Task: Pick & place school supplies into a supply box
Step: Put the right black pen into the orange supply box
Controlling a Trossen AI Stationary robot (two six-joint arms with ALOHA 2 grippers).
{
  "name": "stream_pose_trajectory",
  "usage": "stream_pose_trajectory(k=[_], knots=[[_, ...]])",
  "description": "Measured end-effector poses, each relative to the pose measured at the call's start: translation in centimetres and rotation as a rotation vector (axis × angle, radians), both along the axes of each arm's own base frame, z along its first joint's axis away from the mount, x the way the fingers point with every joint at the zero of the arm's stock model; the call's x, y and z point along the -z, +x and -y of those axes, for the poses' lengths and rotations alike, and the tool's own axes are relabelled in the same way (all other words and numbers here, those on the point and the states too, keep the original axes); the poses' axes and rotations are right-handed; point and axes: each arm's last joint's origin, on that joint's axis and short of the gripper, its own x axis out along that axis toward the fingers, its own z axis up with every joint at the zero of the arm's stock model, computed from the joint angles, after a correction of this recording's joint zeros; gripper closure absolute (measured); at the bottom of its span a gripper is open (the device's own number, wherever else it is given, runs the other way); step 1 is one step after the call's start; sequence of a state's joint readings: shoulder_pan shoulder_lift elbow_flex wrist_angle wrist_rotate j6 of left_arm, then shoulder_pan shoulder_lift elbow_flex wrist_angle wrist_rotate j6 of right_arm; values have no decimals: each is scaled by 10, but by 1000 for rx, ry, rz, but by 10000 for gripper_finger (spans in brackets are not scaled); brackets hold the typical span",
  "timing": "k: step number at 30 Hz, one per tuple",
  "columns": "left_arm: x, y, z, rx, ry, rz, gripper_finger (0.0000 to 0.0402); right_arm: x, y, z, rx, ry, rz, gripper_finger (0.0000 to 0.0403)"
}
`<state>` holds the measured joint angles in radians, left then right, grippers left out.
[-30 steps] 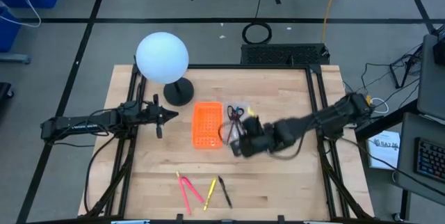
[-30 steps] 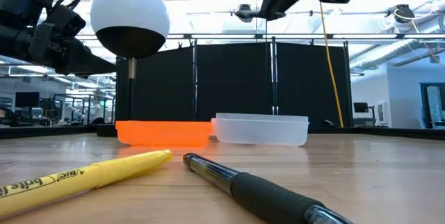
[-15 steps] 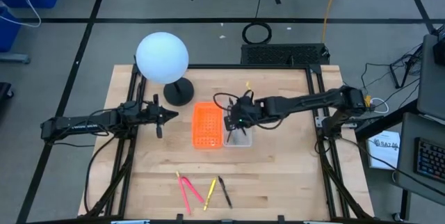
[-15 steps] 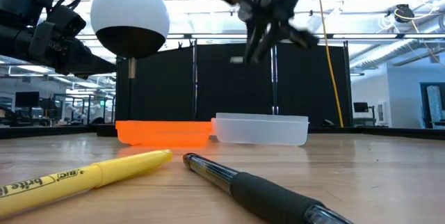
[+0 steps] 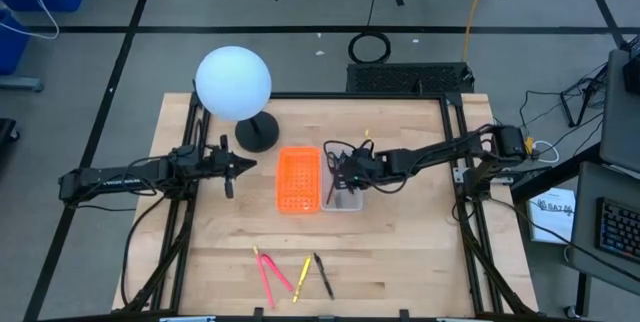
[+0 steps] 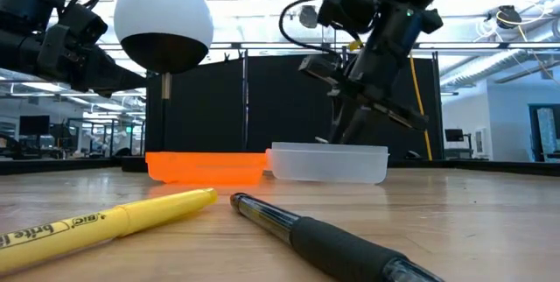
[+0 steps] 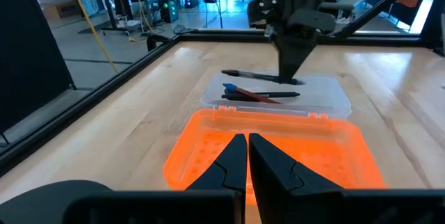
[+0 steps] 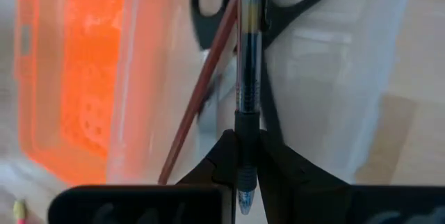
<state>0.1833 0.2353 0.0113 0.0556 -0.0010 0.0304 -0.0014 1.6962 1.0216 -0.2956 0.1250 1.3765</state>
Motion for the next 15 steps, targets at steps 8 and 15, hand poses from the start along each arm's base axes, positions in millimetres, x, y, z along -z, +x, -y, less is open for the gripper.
stream_pose_trajectory(k=[8,15], knots=[[0,0,0,3,16,-2,376,12,-1,12,10,22,-61,379],[0,0,0,3,16,-2,376,29,7,15,-13,56,-61,379]])
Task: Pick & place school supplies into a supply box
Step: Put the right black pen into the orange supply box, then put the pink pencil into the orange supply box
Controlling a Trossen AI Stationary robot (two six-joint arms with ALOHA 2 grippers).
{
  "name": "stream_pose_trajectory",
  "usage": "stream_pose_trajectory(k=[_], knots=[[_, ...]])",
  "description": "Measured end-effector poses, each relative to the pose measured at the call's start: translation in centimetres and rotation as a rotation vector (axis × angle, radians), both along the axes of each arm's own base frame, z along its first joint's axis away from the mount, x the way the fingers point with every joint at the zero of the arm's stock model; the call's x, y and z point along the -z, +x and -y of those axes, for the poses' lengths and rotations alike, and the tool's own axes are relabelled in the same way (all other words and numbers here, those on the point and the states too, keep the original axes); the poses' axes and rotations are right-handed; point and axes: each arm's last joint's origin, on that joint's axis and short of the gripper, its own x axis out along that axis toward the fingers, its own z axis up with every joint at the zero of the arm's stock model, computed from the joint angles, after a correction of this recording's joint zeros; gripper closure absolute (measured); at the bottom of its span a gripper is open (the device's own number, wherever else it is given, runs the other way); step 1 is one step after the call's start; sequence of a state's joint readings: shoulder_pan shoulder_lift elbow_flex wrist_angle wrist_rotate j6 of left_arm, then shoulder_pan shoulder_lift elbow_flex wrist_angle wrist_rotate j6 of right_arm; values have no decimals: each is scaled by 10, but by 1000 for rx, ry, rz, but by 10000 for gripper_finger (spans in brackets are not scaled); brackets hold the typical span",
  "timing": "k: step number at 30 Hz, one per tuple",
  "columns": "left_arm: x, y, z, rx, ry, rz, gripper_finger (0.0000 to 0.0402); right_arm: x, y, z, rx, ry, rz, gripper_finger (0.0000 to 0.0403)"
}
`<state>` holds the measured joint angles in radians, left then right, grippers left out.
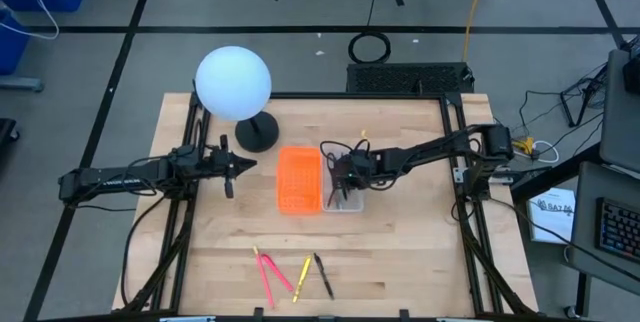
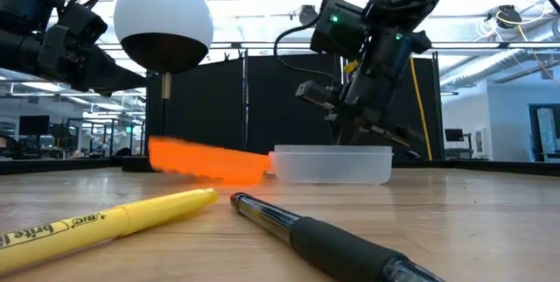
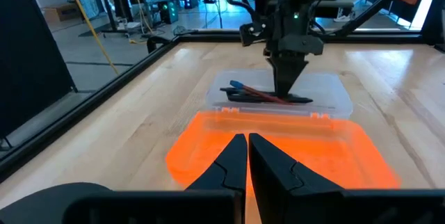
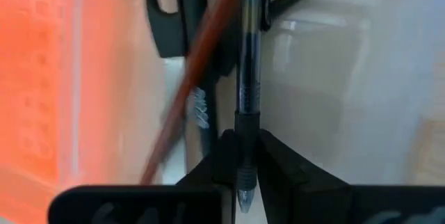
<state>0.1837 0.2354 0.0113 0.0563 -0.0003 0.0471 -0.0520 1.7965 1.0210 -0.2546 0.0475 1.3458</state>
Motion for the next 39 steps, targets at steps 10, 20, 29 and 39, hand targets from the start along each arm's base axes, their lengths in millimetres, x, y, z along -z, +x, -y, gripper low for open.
stream_pose_trajectory(k=[10,20,29,39], knots=[[1,0,0,0,-8,-9,376,-11,-3,2,-2,-8,21,276],[1,0,0,1,-11,-8,376,-24,-5,2,-4,-39,61,257],[3,-1,0,4,-30,-26,376,-81,-18,-12,-359,-383,207,260],[3,0,1,48,85,-46,376,-140,-48,-46,-951,-888,301,342]])
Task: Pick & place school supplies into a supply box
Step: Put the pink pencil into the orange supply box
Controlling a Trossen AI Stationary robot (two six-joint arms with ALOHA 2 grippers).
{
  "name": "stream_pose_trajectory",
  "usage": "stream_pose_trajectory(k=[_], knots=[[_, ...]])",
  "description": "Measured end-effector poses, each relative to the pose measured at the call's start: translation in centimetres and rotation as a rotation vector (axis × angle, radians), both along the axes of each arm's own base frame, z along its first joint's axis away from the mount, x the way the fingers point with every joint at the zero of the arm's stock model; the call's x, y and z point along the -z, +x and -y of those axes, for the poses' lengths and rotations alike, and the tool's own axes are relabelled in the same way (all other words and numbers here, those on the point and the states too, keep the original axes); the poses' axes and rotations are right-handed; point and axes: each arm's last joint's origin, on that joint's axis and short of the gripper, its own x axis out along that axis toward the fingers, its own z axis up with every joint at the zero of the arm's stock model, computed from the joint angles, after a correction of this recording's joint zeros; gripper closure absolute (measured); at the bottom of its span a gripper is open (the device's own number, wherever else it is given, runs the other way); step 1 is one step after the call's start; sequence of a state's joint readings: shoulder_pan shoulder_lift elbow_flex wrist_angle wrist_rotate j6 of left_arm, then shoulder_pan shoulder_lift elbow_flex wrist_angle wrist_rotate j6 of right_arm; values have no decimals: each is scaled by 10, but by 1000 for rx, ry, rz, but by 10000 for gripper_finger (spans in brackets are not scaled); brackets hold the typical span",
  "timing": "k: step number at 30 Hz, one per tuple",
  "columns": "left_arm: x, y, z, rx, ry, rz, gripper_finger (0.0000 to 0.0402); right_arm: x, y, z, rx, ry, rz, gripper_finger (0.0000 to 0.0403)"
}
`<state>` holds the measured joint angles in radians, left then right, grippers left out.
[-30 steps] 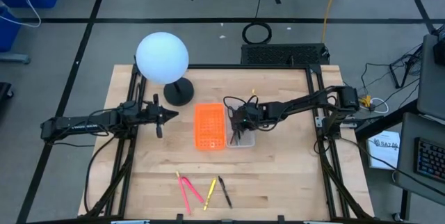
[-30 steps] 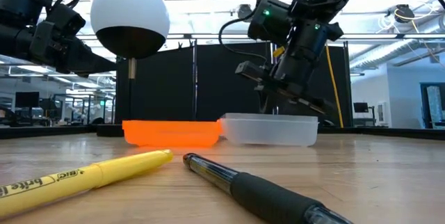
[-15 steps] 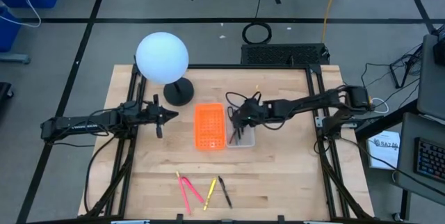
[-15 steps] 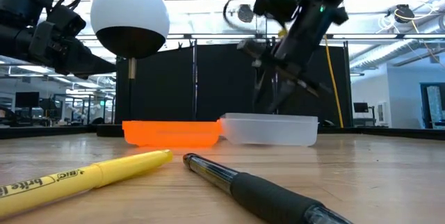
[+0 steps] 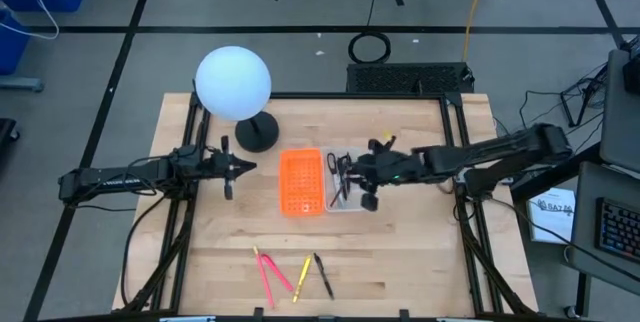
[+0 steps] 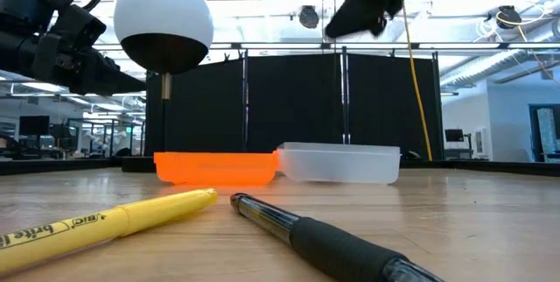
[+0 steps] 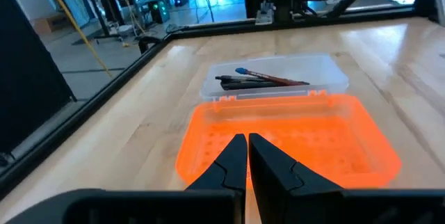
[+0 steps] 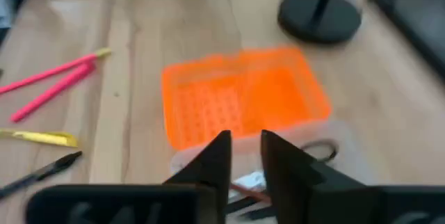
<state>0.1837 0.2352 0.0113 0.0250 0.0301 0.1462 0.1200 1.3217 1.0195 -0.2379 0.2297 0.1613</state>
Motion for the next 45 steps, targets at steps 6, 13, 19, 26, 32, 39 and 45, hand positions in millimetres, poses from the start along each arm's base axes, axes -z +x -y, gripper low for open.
stream_pose_trajectory(k=[6,13,19,26,32,39,45], knots=[[-2,1,2,65,24,17,376,-41,-37,-1,-197,-62,139,398],[-9,1,4,138,58,53,376,-31,-89,1,-156,-101,219,401],[-9,1,4,127,-4,58,376,11,-130,8,-107,-71,391,402],[-8,1,4,106,-123,61,376,45,-151,13,-103,-52,414,402],[-9,1,3,78,-172,71,376,70,-152,13,-121,-34,487,403],[-26,-1,2,-51,-371,81,377,101,-155,13,-158,-85,596,403],[-93,-10,13,-112,-428,-9,395,98,-156,13,-164,-117,636,403]])
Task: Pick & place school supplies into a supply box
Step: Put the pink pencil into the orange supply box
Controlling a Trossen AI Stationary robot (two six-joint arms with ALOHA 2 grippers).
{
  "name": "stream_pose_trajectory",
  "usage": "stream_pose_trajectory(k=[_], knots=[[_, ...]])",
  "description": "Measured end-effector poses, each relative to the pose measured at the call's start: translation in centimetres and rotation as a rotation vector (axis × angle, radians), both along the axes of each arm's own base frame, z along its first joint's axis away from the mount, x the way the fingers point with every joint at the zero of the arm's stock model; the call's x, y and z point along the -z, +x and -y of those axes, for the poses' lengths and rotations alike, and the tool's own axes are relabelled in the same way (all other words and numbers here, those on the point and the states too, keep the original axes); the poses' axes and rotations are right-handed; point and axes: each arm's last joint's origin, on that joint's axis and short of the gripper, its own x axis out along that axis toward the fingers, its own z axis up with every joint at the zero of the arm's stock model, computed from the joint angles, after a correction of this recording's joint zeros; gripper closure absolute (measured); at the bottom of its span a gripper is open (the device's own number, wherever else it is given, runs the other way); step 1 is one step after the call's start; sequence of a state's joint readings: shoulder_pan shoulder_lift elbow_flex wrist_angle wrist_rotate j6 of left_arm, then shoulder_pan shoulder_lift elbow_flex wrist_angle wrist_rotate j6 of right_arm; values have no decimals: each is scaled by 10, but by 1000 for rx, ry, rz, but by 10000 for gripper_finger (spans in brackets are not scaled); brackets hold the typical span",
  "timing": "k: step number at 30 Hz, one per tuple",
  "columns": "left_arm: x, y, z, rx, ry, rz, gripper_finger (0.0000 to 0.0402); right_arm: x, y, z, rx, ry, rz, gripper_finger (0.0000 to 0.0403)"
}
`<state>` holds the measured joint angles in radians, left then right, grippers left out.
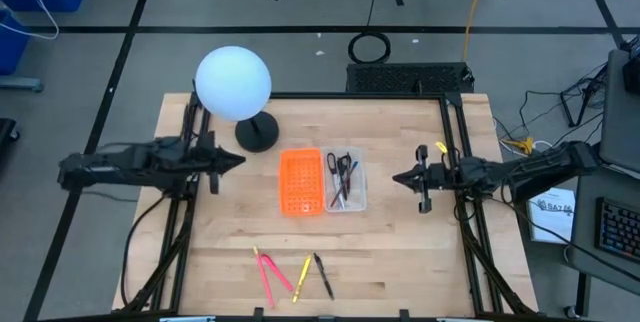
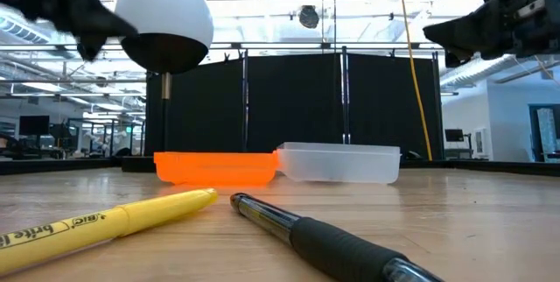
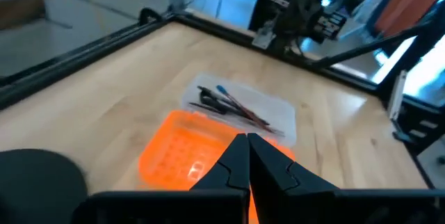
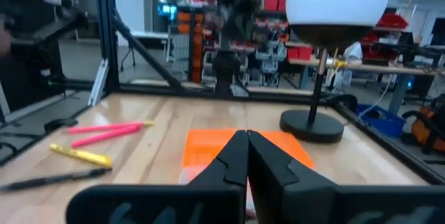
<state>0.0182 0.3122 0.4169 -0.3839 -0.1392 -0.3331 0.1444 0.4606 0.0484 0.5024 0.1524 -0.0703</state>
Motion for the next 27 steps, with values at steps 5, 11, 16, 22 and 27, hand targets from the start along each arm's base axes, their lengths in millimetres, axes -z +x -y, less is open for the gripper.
stream_pose_trajectory(k=[5,11,16,22,27], knots=[[-65,4,12,-81,-38,-126,398,2,0,0,-9,-3,-16,403],[-121,39,37,-178,-76,-466,399,4,0,-2,-57,-27,-35,403],[-131,74,69,-304,-179,-799,399,4,0,-2,-58,-26,-36,403],[-104,105,120,-337,-357,-990,400,5,0,-3,-85,-17,-49,403],[-68,110,161,-501,-437,-1025,400,7,0,-5,-162,-6,-75,403]])
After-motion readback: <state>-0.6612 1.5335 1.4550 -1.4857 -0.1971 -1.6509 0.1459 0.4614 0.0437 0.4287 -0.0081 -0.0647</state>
